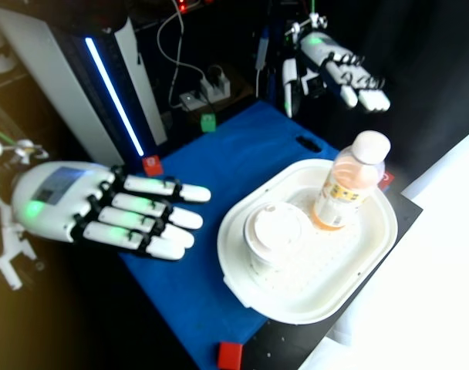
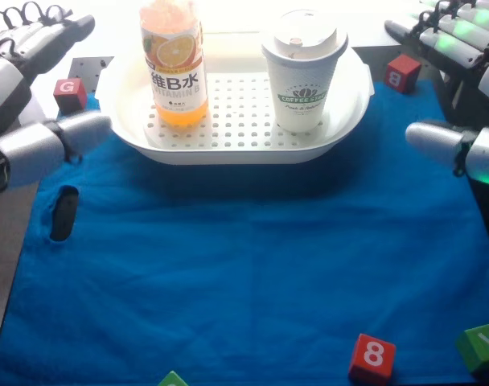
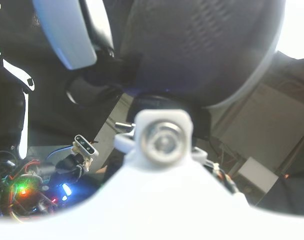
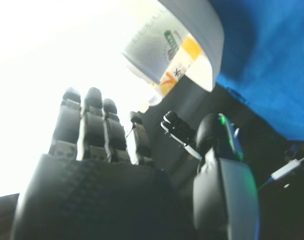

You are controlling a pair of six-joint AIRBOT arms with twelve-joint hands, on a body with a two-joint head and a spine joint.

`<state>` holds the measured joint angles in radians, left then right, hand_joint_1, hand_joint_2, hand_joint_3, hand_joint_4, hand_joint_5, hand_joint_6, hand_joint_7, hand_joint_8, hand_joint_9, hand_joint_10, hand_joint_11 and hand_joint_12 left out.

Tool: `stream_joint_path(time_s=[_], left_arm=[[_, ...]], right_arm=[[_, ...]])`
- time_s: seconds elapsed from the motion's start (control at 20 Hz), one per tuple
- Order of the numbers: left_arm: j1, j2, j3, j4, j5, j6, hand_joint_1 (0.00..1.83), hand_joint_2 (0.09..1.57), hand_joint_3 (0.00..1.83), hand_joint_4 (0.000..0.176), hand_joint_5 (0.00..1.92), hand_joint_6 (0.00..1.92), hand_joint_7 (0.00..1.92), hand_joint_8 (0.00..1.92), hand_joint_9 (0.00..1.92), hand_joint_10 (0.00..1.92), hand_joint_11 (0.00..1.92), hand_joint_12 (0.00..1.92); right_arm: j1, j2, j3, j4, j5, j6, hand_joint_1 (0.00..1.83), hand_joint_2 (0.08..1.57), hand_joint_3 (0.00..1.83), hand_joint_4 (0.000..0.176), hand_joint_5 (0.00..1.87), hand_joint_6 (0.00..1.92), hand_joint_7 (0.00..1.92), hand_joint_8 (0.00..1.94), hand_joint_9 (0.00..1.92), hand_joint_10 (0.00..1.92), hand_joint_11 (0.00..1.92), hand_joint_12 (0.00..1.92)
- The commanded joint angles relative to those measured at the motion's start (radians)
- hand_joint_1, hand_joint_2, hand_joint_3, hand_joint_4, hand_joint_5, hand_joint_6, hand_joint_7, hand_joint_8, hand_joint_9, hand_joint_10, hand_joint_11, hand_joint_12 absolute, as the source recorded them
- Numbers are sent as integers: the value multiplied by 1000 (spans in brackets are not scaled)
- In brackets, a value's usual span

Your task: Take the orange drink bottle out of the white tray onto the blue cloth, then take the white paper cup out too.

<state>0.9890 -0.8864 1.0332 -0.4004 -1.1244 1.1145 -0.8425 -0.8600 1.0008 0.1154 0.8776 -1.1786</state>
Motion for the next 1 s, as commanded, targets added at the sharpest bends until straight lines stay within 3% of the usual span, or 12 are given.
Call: stream_joint_path(time_s=[0.0,0.15,0.25,0.3,0.4,0.45,0.55,0.65,0.8,0.85,0.9,0.95], left_arm=[[-8,-5,11,-13,-114,-8,319,1370,11,47,71,4,59,8,0,0,0,0],[-9,-42,70,-51,-79,-105,520,1327,0,52,17,1,17,3,0,0,0,194],[-15,-100,167,-64,-48,-273,533,1261,5,82,0,0,1,1,70,21,0,861],[-24,-112,182,-69,-34,-289,572,1216,0,118,0,0,0,0,87,32,0,1113],[-68,-143,230,-83,33,-290,584,1180,0,116,0,0,0,0,45,25,0,1388],[-88,-157,250,-85,67,-290,583,1165,0,107,0,0,0,0,24,18,0,1406],[-126,-181,282,-82,116,-290,665,1116,2,108,0,0,0,0,0,0,0,827],[-156,-202,307,-72,154,-290,623,1092,0,72,0,0,0,0,0,0,0,785],[-211,-234,344,-38,214,-290,584,1006,0,112,0,0,0,0,0,0,0,846],[-225,-243,352,-30,225,-290,576,1009,0,97,0,0,0,0,0,0,0,874],[-253,-257,368,-13,248,-288,609,1010,0,95,0,0,0,0,0,0,0,760],[-261,-260,372,-8,252,-288,609,1016,2,101,0,0,0,0,0,0,0,337]], right_arm=[[15,-2,0,2,125,-1,0,1347,48,0,0,0,0,0,0,0,0,0],[15,-10,0,3,125,-1,0,1352,42,0,0,0,0,0,0,0,0,0],[15,-16,1,3,125,-1,11,1369,33,0,0,0,0,0,0,0,0,0],[15,-18,1,3,125,-1,5,1364,28,0,0,0,0,0,0,0,0,0],[15,-19,0,3,125,-1,16,1366,23,0,0,0,0,0,0,0,0,0],[15,-19,0,3,125,-1,2,1373,23,0,0,0,0,0,0,0,0,0],[15,-20,0,3,125,-1,3,1372,20,0,0,0,0,0,0,0,0,0],[15,-22,0,3,125,-1,0,1346,6,0,0,0,0,0,0,0,0,0],[15,-23,0,3,125,-1,9,1348,5,0,0,0,0,0,0,0,0,0],[15,-24,0,3,125,-1,1,1345,3,0,0,0,0,0,0,0,0,0],[15,-24,-1,3,125,-1,22,1342,1,0,0,0,0,0,0,0,0,0],[15,-24,-1,3,125,-1,43,1342,1,0,0,0,0,0,0,0,0,0]])
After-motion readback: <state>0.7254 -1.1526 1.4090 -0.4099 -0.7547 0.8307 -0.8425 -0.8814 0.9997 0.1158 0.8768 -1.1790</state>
